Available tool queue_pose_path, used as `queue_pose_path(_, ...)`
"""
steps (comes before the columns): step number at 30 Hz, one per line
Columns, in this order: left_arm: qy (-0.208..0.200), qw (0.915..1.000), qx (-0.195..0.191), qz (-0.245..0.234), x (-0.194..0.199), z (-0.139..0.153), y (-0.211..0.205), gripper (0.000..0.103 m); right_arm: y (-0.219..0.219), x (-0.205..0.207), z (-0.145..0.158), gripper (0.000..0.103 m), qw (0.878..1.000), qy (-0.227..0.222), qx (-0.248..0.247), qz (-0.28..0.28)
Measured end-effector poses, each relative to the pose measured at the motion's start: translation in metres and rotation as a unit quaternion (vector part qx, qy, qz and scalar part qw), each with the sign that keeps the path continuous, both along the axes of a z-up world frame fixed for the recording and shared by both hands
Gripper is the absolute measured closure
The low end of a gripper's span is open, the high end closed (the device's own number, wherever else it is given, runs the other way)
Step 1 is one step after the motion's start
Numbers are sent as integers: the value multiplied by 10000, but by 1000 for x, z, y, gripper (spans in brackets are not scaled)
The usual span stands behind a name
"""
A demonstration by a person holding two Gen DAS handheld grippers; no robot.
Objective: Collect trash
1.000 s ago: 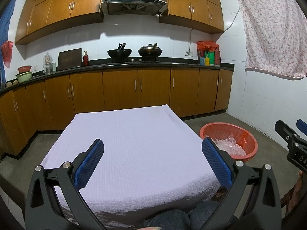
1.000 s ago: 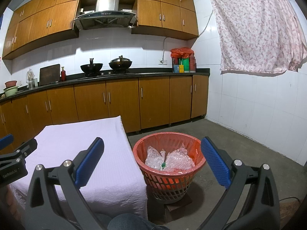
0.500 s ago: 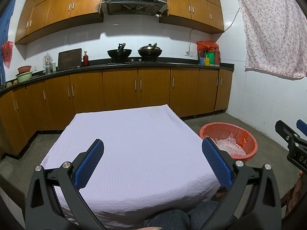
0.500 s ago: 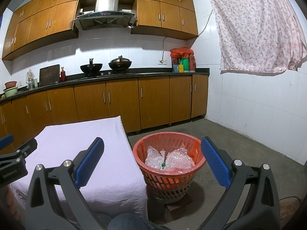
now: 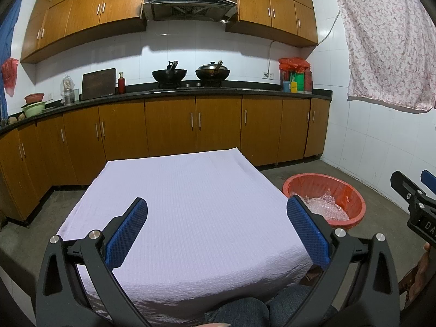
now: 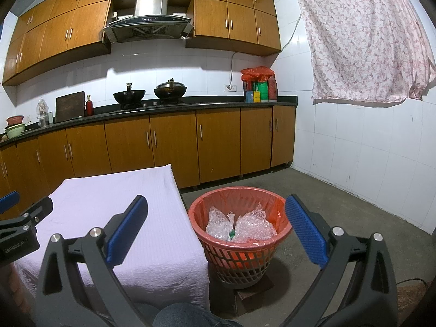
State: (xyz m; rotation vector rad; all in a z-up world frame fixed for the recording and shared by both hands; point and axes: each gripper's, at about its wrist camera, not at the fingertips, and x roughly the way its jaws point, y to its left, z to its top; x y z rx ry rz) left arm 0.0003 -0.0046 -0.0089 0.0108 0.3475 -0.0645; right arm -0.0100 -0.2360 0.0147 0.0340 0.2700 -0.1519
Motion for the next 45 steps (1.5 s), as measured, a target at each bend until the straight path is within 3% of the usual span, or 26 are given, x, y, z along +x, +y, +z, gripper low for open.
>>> queue_pose_path(45,30,10000,2,1,1,3,1,2,0,-1,0,4,10000,4,20,1)
